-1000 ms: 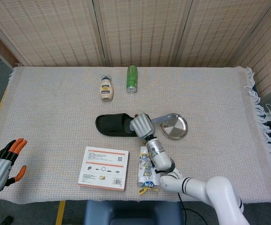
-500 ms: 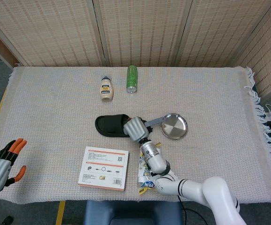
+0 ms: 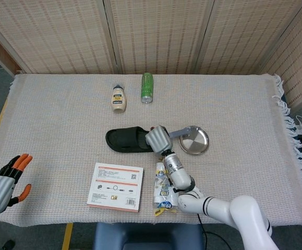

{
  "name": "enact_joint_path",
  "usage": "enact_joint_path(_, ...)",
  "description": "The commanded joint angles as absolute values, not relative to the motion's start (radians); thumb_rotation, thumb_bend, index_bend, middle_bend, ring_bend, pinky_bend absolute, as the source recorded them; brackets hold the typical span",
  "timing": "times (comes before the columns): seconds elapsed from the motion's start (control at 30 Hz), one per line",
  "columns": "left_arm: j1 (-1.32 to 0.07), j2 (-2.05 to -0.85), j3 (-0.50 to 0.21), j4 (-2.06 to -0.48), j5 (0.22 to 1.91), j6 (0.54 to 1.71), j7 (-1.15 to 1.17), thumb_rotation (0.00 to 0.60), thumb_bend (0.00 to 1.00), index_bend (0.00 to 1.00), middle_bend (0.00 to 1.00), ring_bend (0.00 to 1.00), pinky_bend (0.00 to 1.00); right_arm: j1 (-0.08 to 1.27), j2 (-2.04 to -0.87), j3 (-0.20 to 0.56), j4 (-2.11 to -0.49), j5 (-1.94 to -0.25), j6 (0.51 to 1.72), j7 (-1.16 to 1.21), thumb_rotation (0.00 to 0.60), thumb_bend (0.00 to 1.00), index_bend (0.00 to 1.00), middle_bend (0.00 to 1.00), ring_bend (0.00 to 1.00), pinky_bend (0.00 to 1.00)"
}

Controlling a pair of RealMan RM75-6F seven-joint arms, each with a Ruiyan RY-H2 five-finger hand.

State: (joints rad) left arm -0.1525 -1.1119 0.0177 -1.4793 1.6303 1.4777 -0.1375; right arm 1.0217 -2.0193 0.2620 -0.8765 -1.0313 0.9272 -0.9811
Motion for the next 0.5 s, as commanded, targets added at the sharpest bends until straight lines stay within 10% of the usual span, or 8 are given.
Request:
enact_joint_path(0.03,-0.153,-1.113,0.016,-1.480,1.628,1.477,-0.137,0.600,0.46,0.00,0.00,0.00,0.19,1.025,-2.023,0.262,-0.882,-1.033,0.924,-0.977,0.600,0.39,0.88,0.71,0.64,0.88)
enact_joint_path(0.5,-0.152,-1.111,0.019,-1.478,1.629,1.479,-0.140,0.600,0.46,0.00,0.00,0.00,0.19,1.039,-2.048,0.262,-0.873,-1.036,0.926,-0.989,0.600,0.39,0.88,0.71,0.64,0.88)
